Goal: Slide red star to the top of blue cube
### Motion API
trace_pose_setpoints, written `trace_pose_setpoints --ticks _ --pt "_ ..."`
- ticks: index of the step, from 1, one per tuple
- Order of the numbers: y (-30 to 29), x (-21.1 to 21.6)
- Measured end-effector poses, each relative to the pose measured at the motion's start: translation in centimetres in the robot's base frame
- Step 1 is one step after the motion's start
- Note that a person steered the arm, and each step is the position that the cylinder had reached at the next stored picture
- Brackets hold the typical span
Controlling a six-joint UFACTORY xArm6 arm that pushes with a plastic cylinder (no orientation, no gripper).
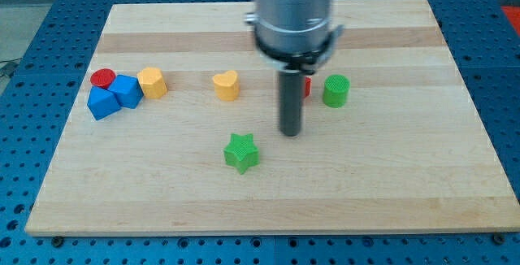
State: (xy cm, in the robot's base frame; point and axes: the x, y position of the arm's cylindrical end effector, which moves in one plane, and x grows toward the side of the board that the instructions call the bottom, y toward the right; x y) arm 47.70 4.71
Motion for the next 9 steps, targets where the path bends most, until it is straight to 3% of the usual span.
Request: trace_pose_setpoints --ticks 2,4,5,7,8,9 --pt "-1.3 -4.8" --pt "4.5 -11.2" --pt "3.2 -13.3" --pt "5.5 -10.6" --pt "3.2 -10.2" --pt "-3.2 -10.6"
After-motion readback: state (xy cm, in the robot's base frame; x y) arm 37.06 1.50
